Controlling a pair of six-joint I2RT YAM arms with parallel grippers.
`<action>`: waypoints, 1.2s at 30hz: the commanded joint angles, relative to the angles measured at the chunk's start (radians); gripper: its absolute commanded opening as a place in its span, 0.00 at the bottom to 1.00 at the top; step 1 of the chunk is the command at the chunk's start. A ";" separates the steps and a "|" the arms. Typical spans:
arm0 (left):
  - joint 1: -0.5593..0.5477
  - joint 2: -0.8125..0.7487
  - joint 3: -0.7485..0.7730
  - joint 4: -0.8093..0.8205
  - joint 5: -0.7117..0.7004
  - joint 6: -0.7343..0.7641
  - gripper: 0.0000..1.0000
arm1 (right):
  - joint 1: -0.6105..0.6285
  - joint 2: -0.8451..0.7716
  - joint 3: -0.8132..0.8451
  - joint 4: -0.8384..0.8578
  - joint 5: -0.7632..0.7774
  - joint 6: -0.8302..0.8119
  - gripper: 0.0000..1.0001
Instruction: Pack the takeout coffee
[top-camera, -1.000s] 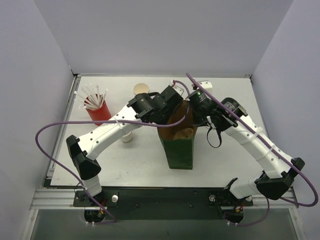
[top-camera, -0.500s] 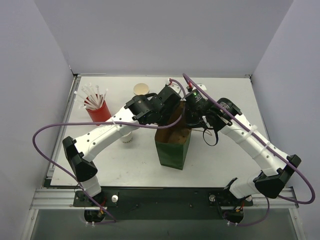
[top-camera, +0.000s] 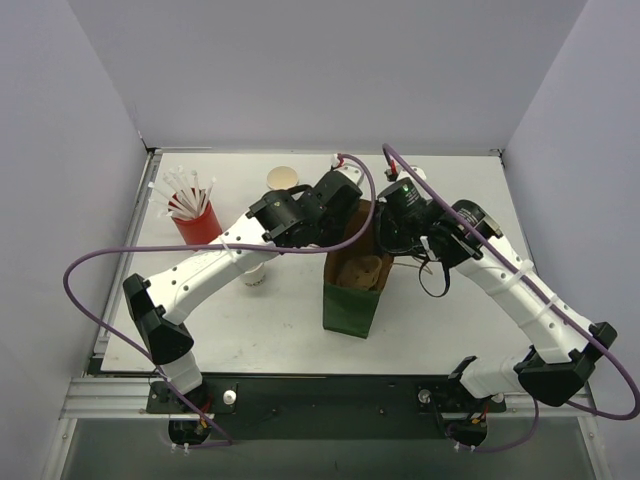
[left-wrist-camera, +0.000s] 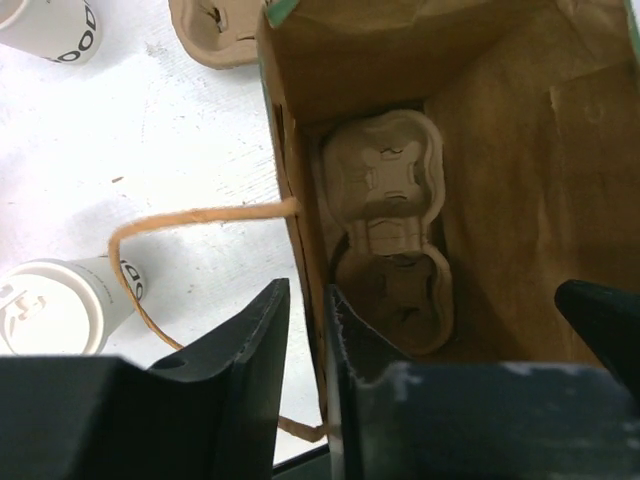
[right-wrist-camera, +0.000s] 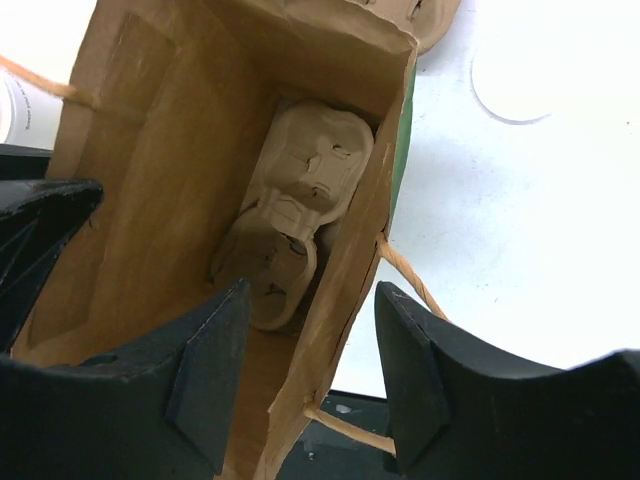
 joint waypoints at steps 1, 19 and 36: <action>0.010 -0.042 0.068 0.056 0.017 0.006 0.35 | -0.023 -0.013 0.015 -0.020 0.019 -0.005 0.48; 0.175 -0.228 0.122 -0.039 0.005 0.028 0.73 | -0.038 -0.054 0.072 -0.008 0.015 -0.039 0.56; 0.449 -0.219 -0.424 0.044 0.001 -0.024 0.88 | -0.046 -0.203 -0.052 0.046 -0.010 -0.044 0.75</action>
